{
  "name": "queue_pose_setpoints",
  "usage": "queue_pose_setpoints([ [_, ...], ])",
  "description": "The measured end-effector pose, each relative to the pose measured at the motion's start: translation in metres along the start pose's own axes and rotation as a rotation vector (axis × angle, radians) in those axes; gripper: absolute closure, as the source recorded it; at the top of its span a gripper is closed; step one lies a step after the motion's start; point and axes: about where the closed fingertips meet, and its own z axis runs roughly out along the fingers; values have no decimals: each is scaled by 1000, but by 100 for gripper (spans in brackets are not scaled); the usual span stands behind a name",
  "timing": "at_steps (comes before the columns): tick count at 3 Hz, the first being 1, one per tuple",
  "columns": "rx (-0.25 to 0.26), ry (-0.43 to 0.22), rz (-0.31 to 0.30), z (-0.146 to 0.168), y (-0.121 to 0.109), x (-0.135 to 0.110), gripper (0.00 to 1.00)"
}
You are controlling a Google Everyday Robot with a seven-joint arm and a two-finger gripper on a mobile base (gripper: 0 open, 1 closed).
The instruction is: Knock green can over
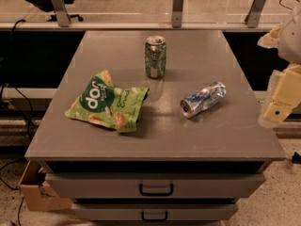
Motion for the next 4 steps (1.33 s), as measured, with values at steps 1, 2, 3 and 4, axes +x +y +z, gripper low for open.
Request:
queue_pose_setpoints([
  [1, 0, -1, 0, 0, 0, 0, 0],
  [2, 28, -120, 17, 5, -22, -6, 0],
  [3, 60, -352, 49, 19, -80, -15, 0],
  [4, 65, -612, 133, 34, -130, -45, 0],
])
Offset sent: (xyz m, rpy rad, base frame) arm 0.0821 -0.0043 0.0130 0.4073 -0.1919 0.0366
